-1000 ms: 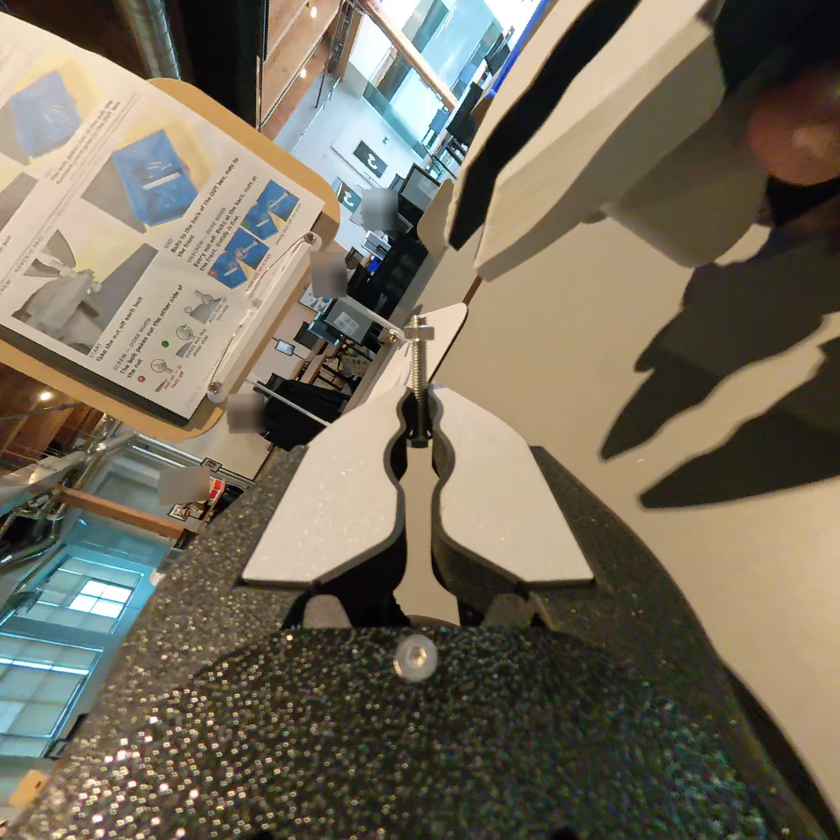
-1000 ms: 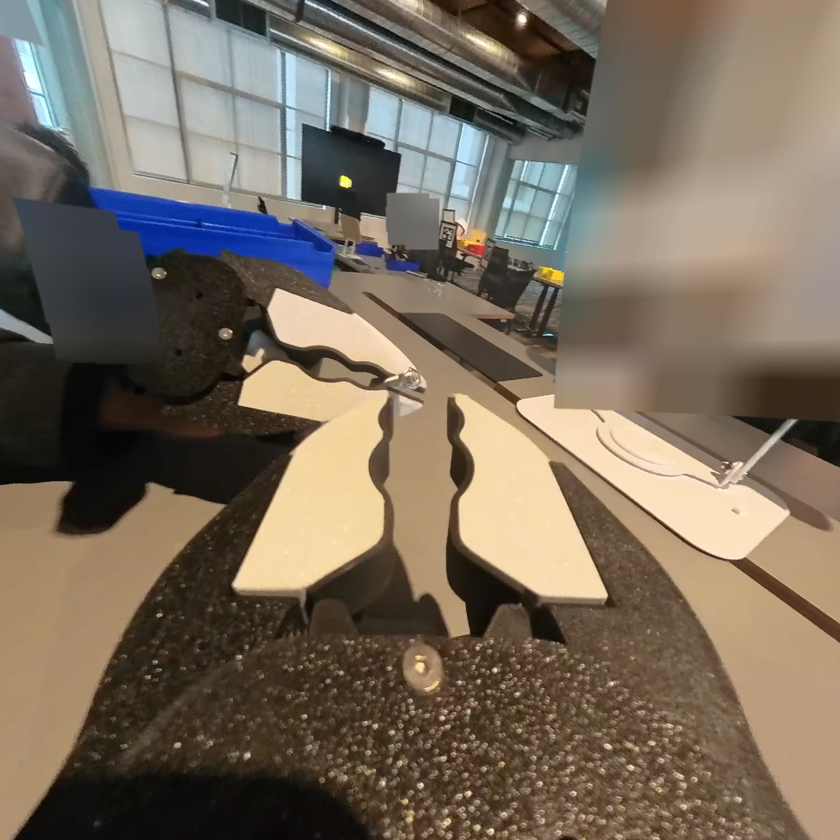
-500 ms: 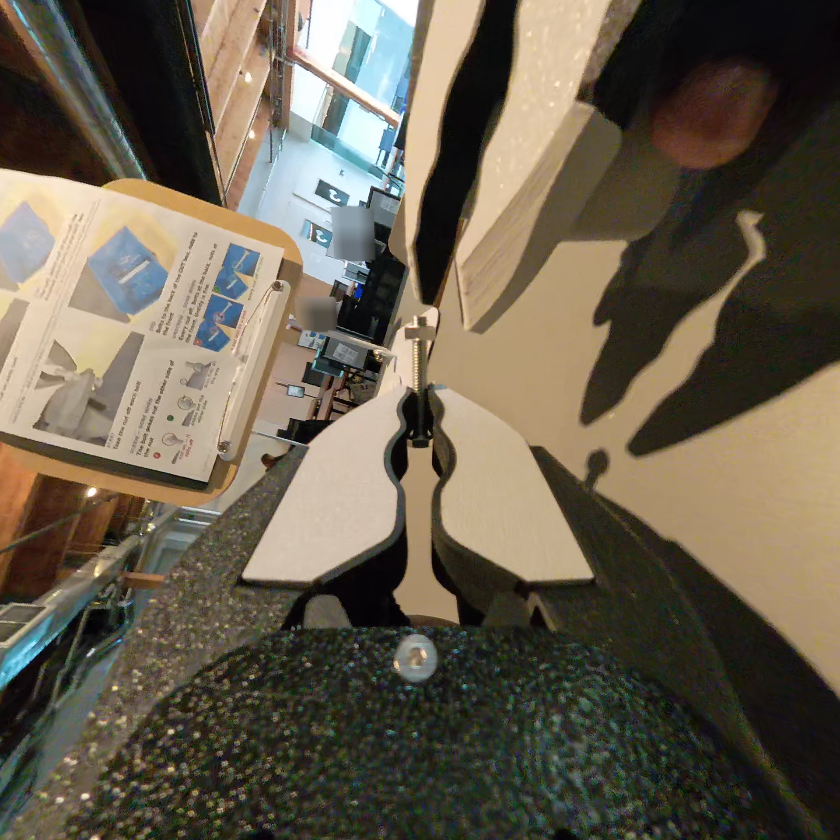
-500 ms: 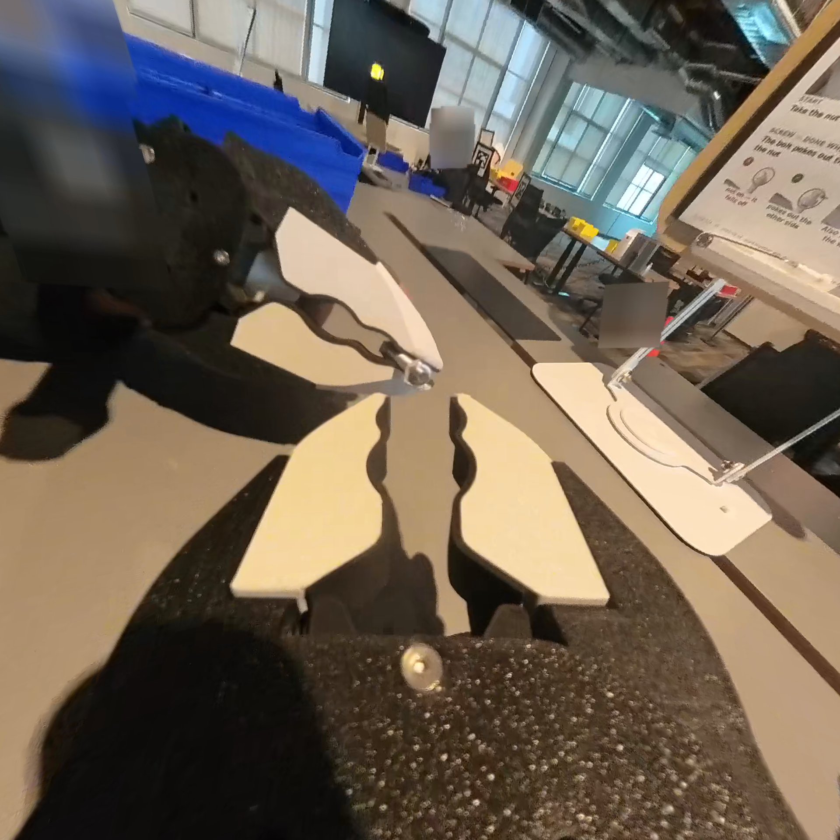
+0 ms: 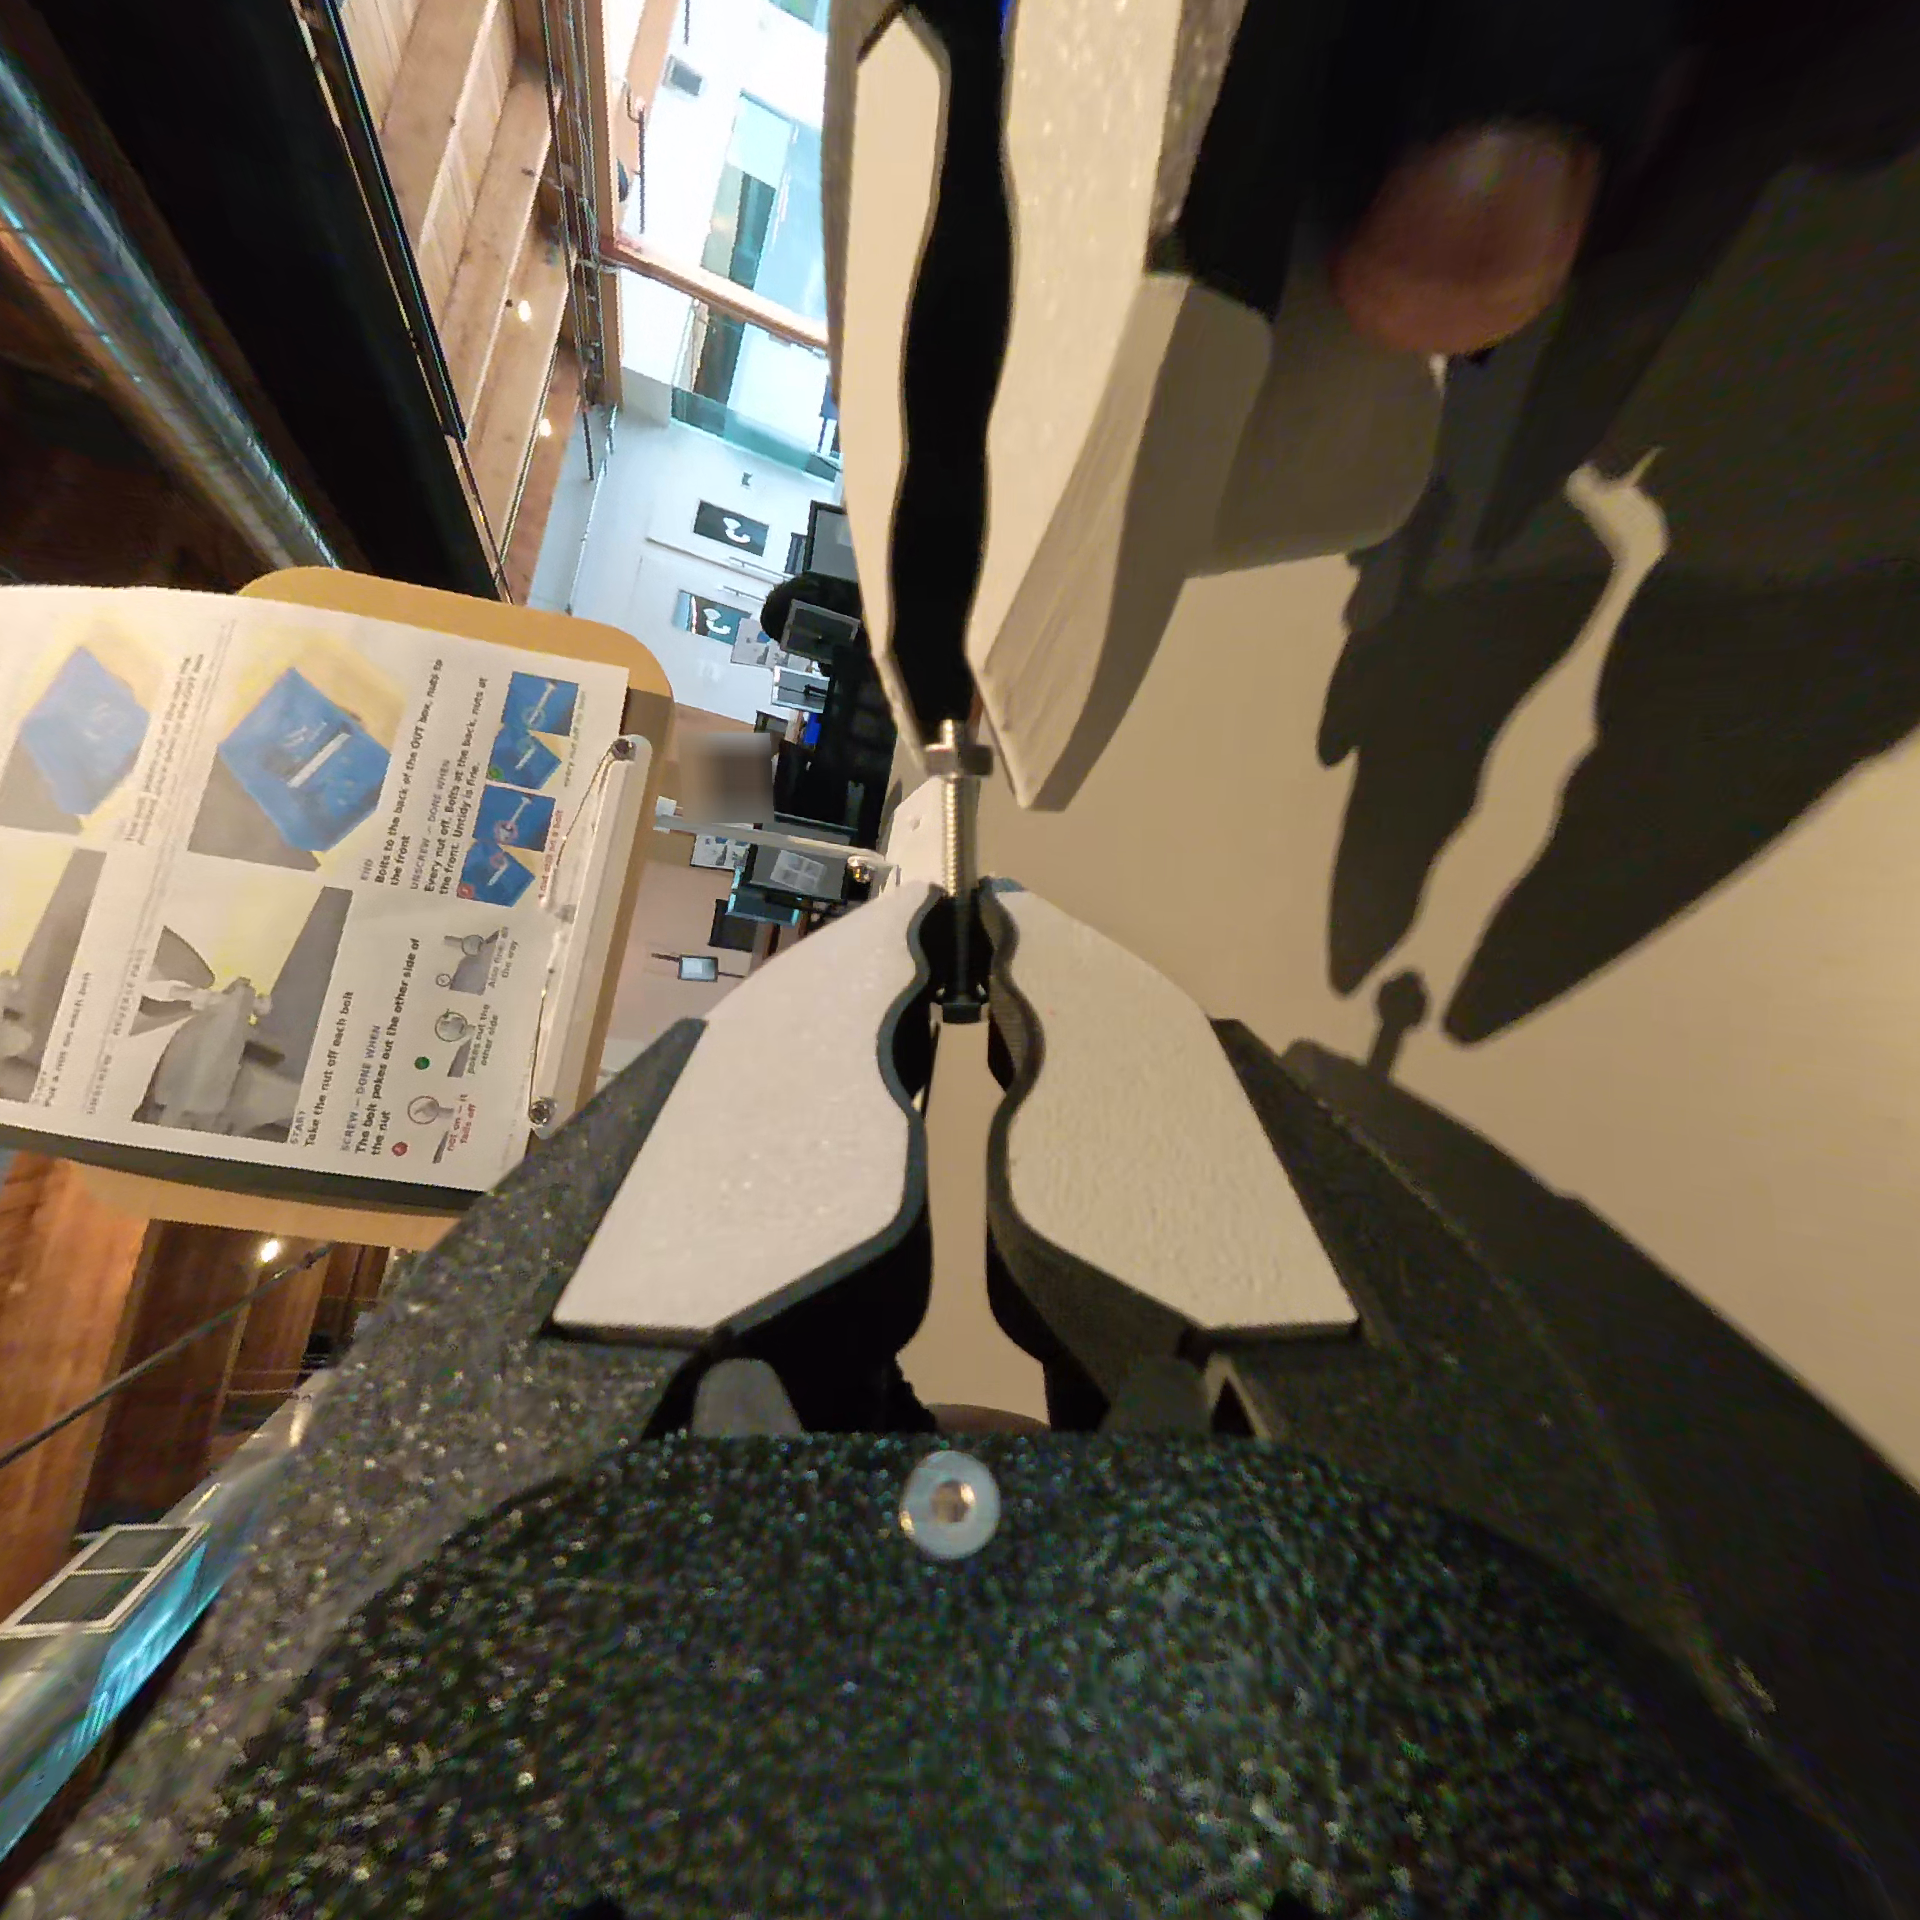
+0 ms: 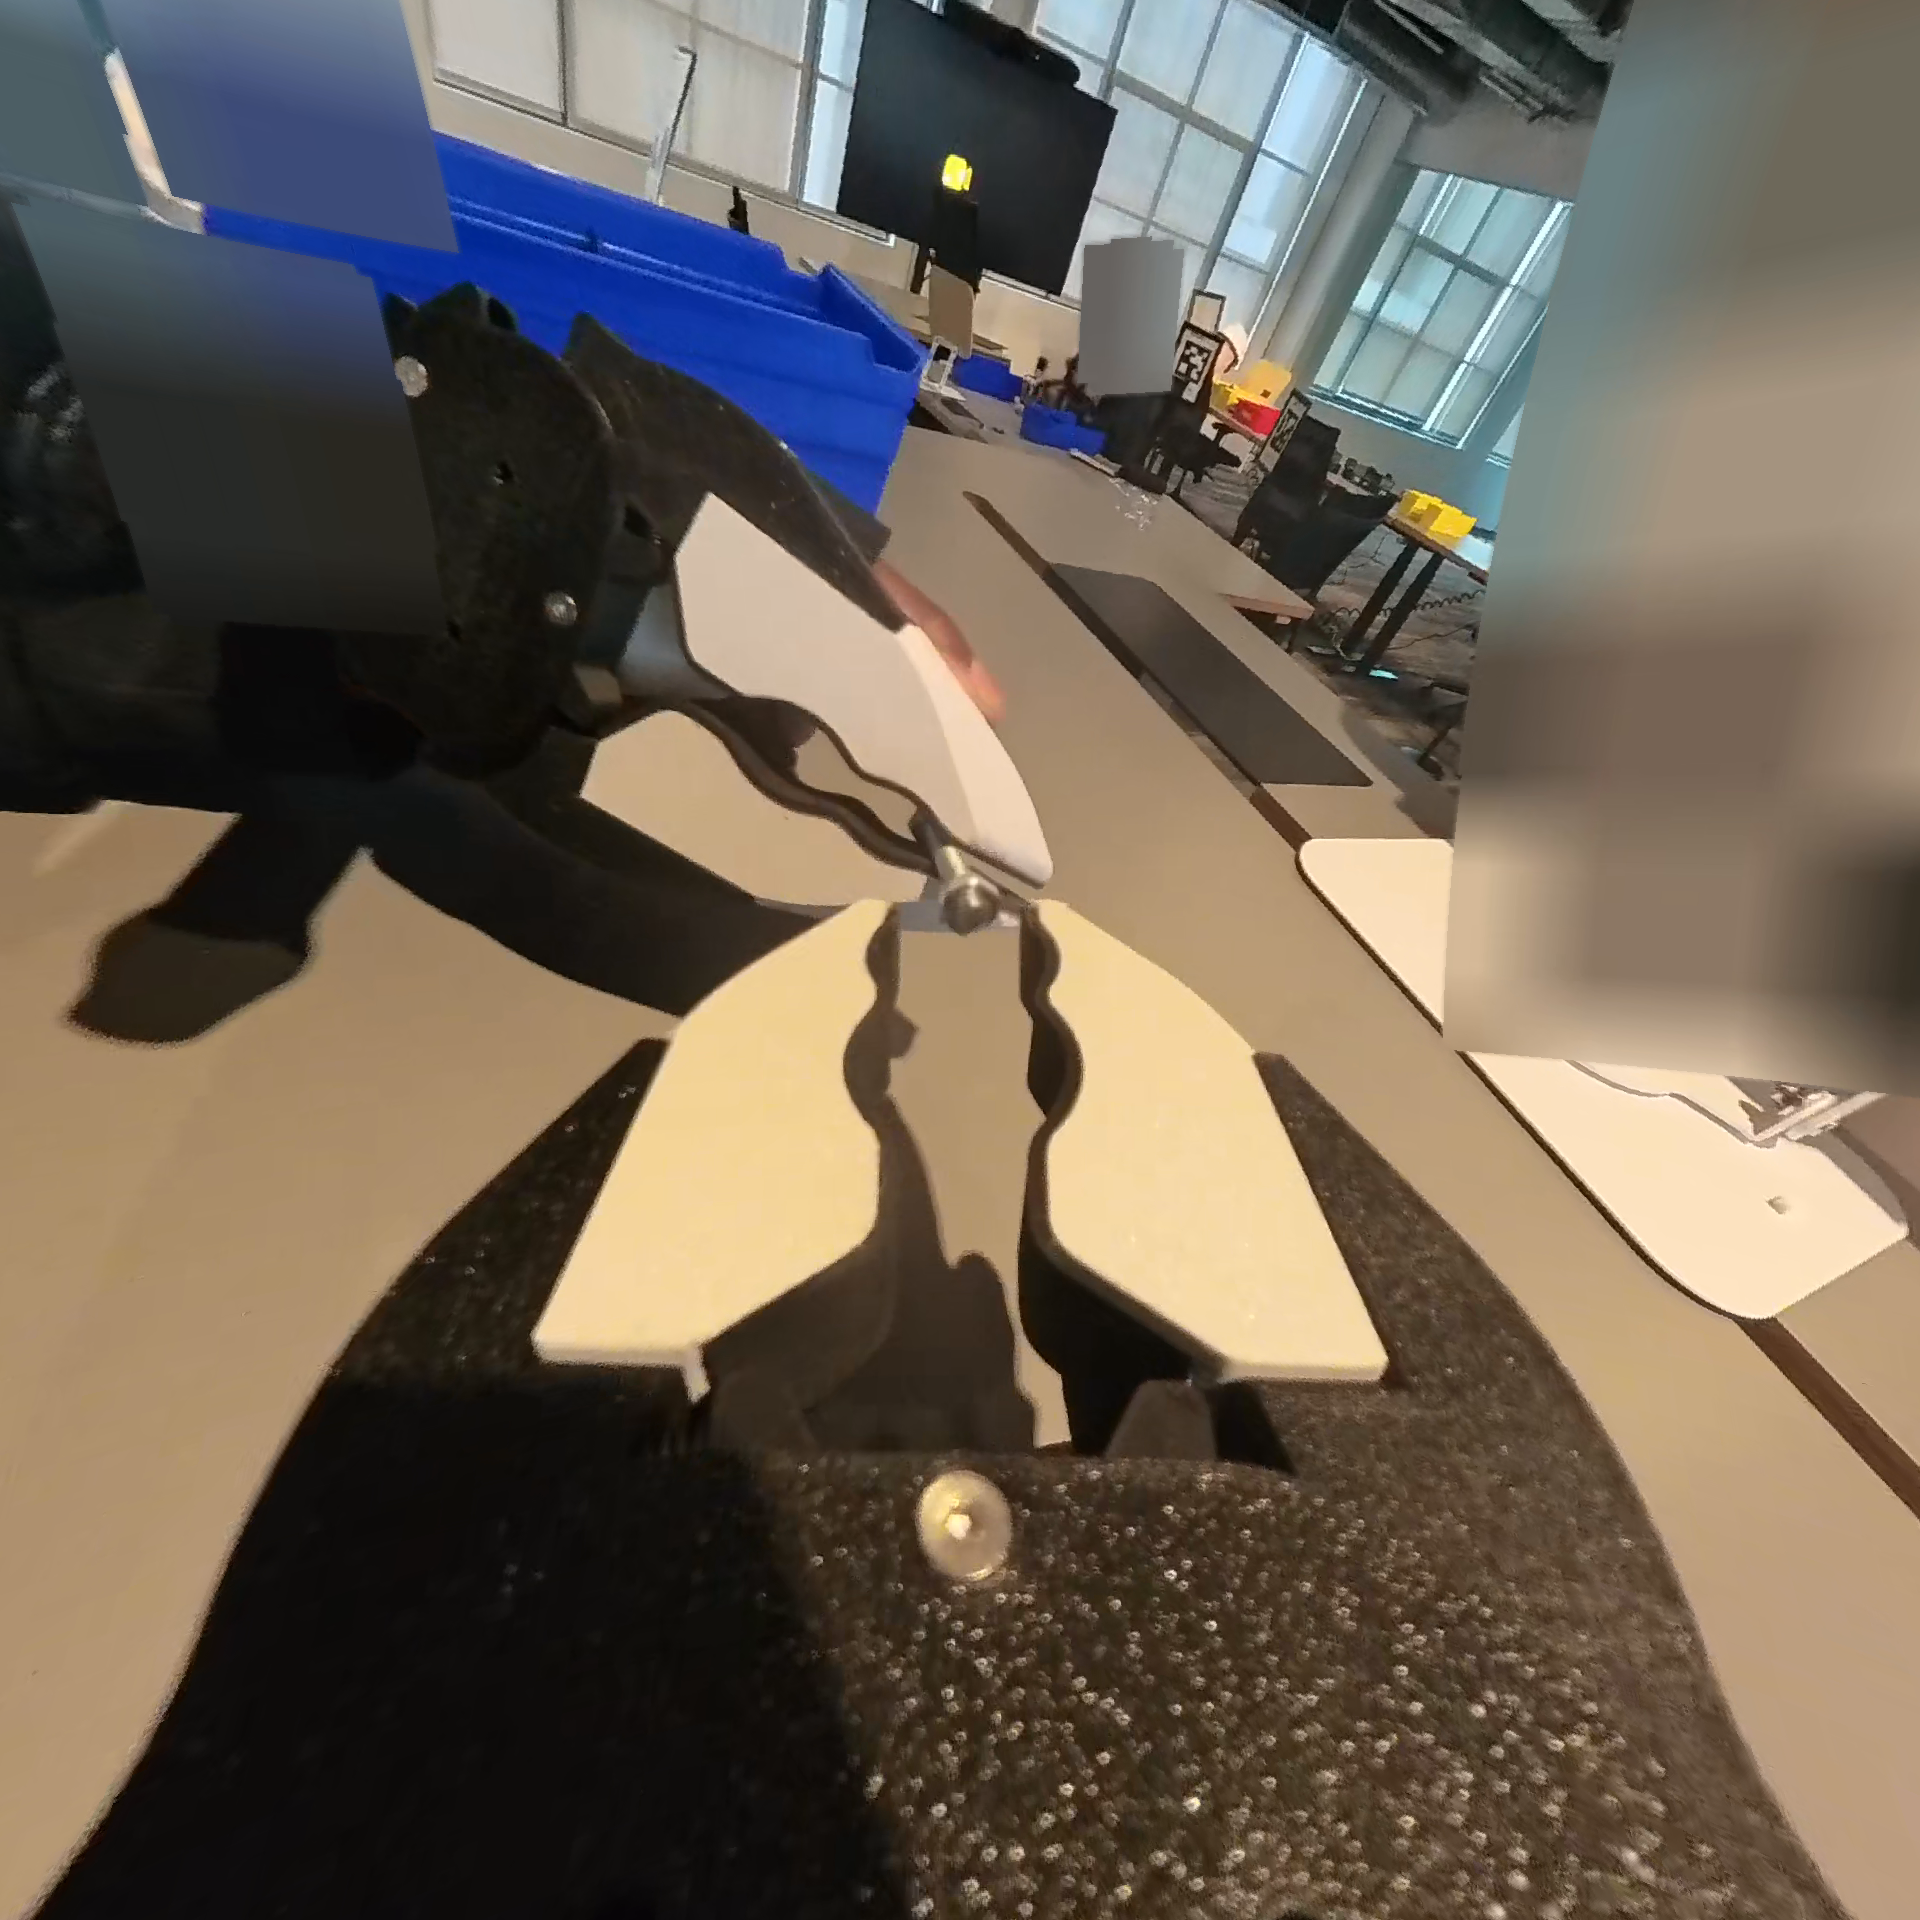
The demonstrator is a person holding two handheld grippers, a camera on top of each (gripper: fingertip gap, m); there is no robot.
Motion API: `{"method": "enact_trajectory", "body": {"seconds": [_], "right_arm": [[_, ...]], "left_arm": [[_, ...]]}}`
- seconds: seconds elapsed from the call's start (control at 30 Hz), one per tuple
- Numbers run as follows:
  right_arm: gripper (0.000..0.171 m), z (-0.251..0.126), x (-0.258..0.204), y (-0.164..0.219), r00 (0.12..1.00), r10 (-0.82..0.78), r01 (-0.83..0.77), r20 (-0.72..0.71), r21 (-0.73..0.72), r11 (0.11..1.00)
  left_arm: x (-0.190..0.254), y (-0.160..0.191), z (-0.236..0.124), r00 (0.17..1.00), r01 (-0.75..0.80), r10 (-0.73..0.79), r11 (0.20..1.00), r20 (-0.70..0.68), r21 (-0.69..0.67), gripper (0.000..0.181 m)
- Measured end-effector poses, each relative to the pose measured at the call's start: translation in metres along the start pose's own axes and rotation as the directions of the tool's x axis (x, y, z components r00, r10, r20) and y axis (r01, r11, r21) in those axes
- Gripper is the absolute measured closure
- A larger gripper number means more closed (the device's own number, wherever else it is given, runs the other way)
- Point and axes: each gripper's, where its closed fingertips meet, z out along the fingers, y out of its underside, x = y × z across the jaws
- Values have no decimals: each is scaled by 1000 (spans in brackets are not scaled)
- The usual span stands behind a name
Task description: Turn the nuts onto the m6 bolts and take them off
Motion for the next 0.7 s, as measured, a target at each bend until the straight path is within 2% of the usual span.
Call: {"method": "enact_trajectory", "body": {"seconds": [0.2, 0.3, 0.33, 0.4, 0.43, 0.47, 0.5, 0.53, 0.6, 0.67, 0.7], "right_arm": [[160, 3, -1, 1, 999, 46, -46, -6, -47, 998], [161, 4, -2, 2, 969, 243, -239, 33, -98, 966], [161, 5, -3, 3, 923, 379, -370, 60, -128, 920], [161, 4, -6, 1, 743, 659, -637, 119, -177, 750], [161, 3, -6, -1, 664, 734, -713, 144, -175, 679], [161, 1, -6, -2, 627, 762, -744, 162, -163, 648], [160, 0, -5, -2, 632, 757, -744, 165, -147, 652], [151, -2, -5, -1, 660, 735, -722, 159, -139, 678], [138, -5, -4, 7, 756, 645, -629, 116, -147, 764], [125, -7, 1, 15, 881, 471, -461, 39, -150, 875], [125, -8, 4, 17, 929, 369, -365, 1, -153, 919]], "left_arm": [[1, -1, -1, 1000, -25, 25, 1000, -5, 4, 177], [1, 1, -1, 999, -36, 36, 999, -1, -12, 176], [1, 2, -1, 999, -42, 42, 999, -5, -18, 176], [1, 1, -2, 999, -40, 40, 999, -2, -11, 176], [0, -1, -2, 999, -33, 33, 999, 0, -4, 176], [0, -2, -2, 1000, -31, 31, 1000, 1, -3, 176], [0, -2, -2, 1000, -23, 23, 1000, 1, -8, 176], [0, -2, -1, 1000, -11, 11, 1000, 2, -14, 176], [0, 0, -1, 1000, 17, -17, 1000, -4, -18, 177], [1, 0, -1, 999, 47, -47, 999, -22, -16, 176], [3, 1, -1, 998, 55, -56, 998, -36, -18, 176]]}}
